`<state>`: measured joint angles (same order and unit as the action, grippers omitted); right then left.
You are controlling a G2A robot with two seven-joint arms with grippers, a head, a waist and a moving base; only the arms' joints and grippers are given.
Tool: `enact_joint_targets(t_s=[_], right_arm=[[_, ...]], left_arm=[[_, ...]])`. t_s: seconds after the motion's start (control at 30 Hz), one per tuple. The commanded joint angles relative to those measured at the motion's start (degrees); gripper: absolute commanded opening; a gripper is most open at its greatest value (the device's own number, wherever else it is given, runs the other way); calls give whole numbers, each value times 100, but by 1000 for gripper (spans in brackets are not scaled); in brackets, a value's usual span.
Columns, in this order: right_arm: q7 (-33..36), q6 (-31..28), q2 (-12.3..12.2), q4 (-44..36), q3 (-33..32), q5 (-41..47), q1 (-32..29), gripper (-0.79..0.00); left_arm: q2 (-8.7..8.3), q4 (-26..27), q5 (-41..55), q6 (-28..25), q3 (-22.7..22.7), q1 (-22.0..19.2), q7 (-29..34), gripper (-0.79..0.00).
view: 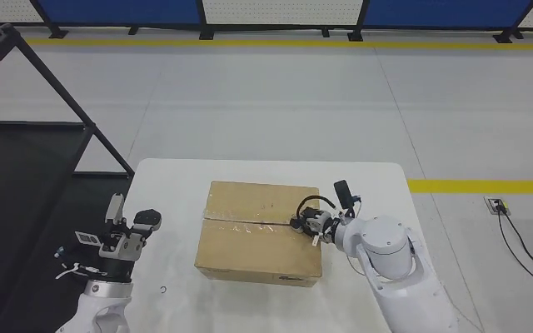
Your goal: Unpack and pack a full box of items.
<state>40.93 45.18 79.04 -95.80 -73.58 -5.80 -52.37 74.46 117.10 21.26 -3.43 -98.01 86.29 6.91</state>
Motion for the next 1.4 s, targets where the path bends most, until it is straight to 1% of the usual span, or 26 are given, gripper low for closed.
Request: enact_joint_targets(t_s=[0.0, 0.27, 0.47, 0.7, 0.83, 0.97, 1.0, 1.03, 1.07, 1.1, 1.17, 1.23, 1.27, 1.33, 1.37], right_arm=[[-16, -48, -29, -61, -151, 63, -111, -785], [-147, -316, -131, -483, -683, 385, -686, -785], [-226, -470, -183, -526, -925, 619, -930, -785], [-371, -685, -236, -535, -1227, 950, -1217, -785], [-559, -938, -258, -689, -1496, 1238, -1459, -785], [-877, -1361, -265, -923, -1794, 1575, -1737, -785], [-1003, -1505, -264, -986, -1857, 1622, -1799, -714], [-1181, -1644, -260, -1039, -1905, 1659, -1874, -514], [-1359, -1723, -251, -1092, -1915, 1699, -1952, -163], [-1435, -1813, -248, -1177, -1881, 1712, -2018, 0], [-1435, -1813, -248, -1177, -1881, 1712, -2018, 0], [-1435, -1813, -248, -1177, -1881, 1712, -2018, 0], [-1442, -1819, -247, -1181, -1880, 1714, -2022, -473], [-1435, -1813, -247, -1177, -1881, 1712, -2019, -364], [-1434, -1813, -248, -1177, -1881, 1712, -2018, -297]], left_arm=[[0, 1, -27, 17, 23, -22, 5, 0], [-1, 29, -132, 101, 149, -158, 45, 0], [-1, 32, -209, 137, 215, -224, 42, 0], [-9, 66, -380, 216, 318, -396, 103, 0], [-10, 80, -401, 257, 353, -480, 108, 0], [-13, 70, -411, 273, 339, -525, 106, 0], [-15, 64, -411, 272, 316, -527, 99, 0], [-16, 49, -412, 278, 282, -517, 68, 0], [-16, 42, -408, 268, 240, -500, 26, 0], [-15, 31, -358, 260, 193, -473, -11, 0], [-14, 12, -222, 249, 75, -414, -56, 0], [-15, 10, -204, 250, 54, -403, -56, 0], [-14, 9, -203, 249, 53, -403, -60, -1], [-14, 9, -198, 249, 49, -401, -57, 0], [-15, 9, -201, 249, 52, -402, -56, -1]])
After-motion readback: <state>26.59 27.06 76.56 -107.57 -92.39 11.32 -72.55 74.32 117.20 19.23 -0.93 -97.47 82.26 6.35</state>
